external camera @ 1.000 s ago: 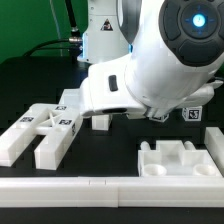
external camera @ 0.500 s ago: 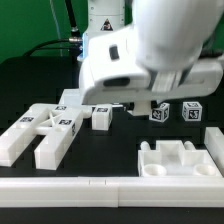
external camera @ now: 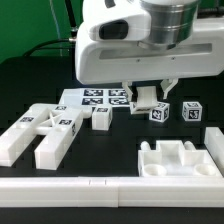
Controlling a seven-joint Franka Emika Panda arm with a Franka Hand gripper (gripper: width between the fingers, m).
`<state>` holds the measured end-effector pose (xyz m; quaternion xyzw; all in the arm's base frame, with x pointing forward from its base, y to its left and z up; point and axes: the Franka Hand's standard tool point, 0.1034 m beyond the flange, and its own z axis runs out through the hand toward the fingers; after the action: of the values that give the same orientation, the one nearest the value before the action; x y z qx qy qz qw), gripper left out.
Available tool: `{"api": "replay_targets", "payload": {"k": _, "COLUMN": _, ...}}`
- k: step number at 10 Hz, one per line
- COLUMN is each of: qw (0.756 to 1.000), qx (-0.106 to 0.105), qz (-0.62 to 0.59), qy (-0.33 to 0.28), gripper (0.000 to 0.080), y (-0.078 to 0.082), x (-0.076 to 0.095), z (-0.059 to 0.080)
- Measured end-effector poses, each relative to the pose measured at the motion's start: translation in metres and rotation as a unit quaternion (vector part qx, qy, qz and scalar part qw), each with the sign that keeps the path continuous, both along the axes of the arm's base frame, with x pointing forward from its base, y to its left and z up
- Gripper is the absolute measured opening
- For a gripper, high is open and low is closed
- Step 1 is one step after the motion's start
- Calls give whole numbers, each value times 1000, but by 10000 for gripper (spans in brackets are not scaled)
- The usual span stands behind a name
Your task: Assemble chair
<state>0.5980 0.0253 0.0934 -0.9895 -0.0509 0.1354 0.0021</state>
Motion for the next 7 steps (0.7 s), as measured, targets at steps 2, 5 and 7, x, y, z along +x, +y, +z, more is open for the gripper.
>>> {"api": "replay_targets", "payload": {"k": 2, "qw": 996, "qx": 1, "qz": -1, "qy": -85, "gripper": 291, "y": -1, "x": 7, "z": 3}}
{"api": "replay_targets", "payload": {"k": 5, "qw": 985, "qx": 15, "qz": -11, "qy": -169, "gripper": 291, "y": 19, "x": 31, "z": 42}}
{"api": "replay_targets", "payload": {"k": 7, "qw": 968, "qx": 21, "qz": -33, "qy": -250, "gripper": 291, "y": 38, "x": 47, "z": 56}}
